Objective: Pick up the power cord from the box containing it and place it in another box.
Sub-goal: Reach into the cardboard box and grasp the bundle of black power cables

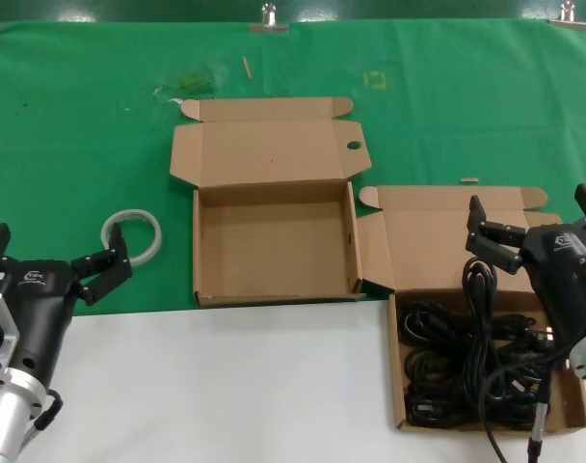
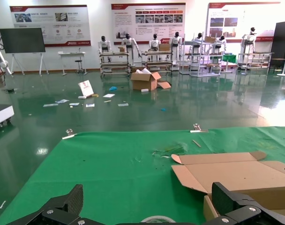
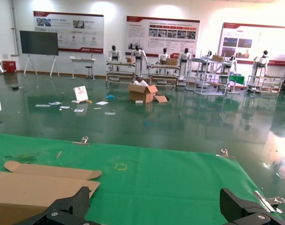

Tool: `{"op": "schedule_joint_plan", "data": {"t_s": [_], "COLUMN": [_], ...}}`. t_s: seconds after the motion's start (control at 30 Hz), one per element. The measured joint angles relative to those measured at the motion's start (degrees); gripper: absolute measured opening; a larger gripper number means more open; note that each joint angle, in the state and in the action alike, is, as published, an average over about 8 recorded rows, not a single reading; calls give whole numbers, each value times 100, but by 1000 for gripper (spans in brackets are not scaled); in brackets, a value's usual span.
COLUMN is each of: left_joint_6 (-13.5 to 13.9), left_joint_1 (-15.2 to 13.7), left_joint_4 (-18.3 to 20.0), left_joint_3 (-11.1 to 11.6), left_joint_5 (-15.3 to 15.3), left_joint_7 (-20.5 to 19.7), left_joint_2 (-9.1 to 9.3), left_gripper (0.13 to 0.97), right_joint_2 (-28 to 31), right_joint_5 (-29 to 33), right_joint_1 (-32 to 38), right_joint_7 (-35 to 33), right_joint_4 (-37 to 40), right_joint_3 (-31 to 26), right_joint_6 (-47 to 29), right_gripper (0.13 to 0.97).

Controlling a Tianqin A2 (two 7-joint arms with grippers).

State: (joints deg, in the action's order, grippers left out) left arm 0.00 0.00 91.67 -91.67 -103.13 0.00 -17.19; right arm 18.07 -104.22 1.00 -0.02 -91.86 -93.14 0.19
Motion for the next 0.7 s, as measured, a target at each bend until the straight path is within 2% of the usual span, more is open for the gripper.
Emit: {"op": "schedule_joint_plan", "data": {"t_s": [0.7], "left_joint_6": [0], "left_joint_1": [0], "left_joint_4": [0], "left_joint_3": [0], "left_joint_5": [0], "left_joint_7": [0], "left_joint_2": [0], "left_gripper": [966], "right_joint_2": [0], "right_joint_5": [0], "right_joint_1": [0], "right_joint_7": [0], "right_joint_4": [0], "right_joint_3": [0], "right_joint_6": [0], "right_gripper": [966]}}
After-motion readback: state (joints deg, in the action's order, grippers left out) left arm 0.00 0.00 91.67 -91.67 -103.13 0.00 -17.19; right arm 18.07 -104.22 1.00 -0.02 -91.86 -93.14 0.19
